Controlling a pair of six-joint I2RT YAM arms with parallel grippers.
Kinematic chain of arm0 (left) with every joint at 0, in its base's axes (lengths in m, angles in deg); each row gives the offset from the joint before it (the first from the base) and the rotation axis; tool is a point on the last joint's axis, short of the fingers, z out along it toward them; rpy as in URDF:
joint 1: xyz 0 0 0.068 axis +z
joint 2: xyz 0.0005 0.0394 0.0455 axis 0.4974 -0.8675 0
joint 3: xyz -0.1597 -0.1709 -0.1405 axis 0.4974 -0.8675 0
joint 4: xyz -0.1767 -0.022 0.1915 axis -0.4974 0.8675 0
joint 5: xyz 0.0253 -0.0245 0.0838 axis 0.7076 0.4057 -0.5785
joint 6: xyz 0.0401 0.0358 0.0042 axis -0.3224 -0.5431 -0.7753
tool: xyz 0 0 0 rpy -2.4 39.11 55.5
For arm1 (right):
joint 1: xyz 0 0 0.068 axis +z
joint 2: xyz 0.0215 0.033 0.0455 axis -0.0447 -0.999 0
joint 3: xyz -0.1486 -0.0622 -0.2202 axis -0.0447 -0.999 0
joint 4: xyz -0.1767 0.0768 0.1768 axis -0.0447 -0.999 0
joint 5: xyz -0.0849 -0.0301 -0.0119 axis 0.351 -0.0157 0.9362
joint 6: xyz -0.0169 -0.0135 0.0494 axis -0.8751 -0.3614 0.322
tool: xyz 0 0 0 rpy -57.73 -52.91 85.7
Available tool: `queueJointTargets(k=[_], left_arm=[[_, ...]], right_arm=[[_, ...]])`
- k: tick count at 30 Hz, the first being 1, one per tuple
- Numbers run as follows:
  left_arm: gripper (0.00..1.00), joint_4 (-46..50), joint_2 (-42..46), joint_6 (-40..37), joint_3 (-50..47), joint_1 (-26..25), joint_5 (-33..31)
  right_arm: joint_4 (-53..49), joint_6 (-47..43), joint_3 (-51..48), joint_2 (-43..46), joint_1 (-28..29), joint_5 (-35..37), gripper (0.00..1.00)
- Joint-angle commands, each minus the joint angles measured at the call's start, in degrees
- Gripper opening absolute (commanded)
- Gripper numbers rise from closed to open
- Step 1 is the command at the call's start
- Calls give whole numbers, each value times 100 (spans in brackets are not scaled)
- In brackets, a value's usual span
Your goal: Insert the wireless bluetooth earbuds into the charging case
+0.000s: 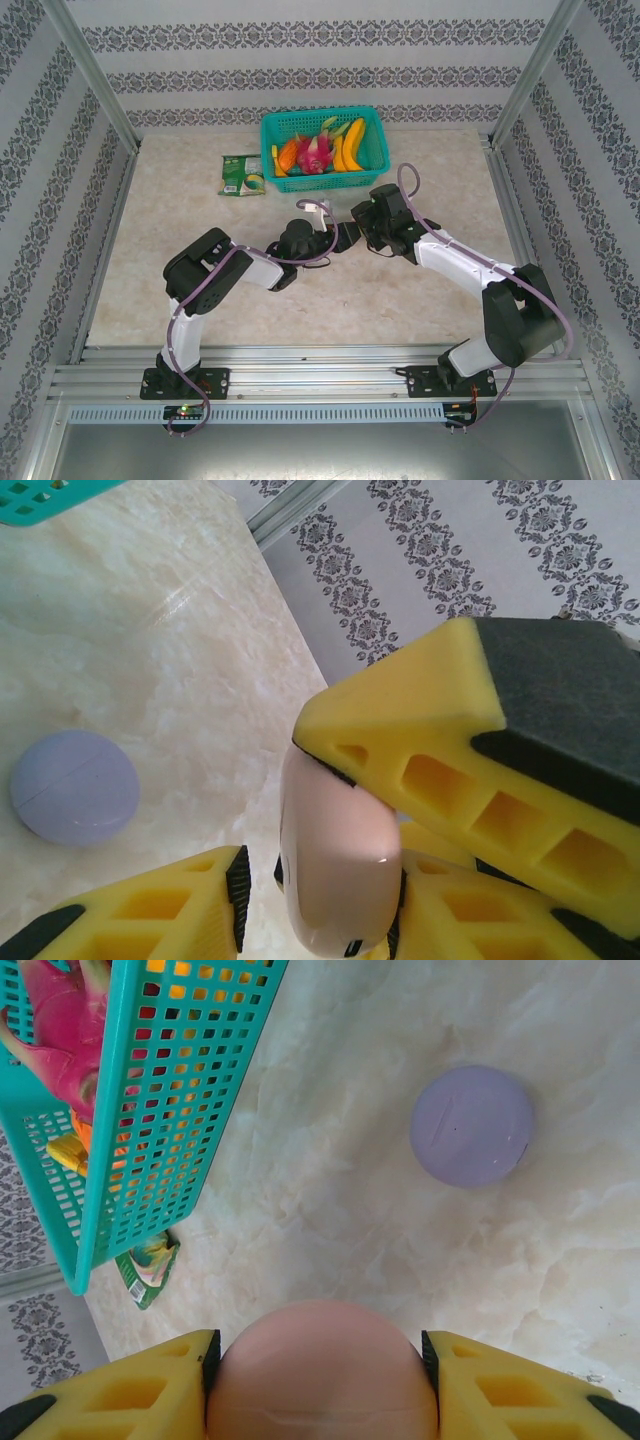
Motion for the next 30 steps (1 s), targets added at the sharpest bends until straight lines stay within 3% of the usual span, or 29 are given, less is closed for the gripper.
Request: queueJointTargets(k=[1,3,8,23,26,30], left_arm=[[45,-406,-126,92,146,-68,-219],[48,-454,-153,138,159,-67,-280],[45,-619,-202,228,164,-70,-446],[16,-1184,-434,625,150,-67,-739],[14,-1178,-384,633,109,-67,-715],[14,-1137,-273,633,12,-67,-653]], right_arm=[[32,52,-95,-5,83,-43,48],[35,69,-102,9,81,-47,48],[36,86,-91,21,94,-47,48],[129,250,-215,179,117,14,48],[120,215,-178,222,91,12,52],[155,85,-104,339,-88,-129,64]])
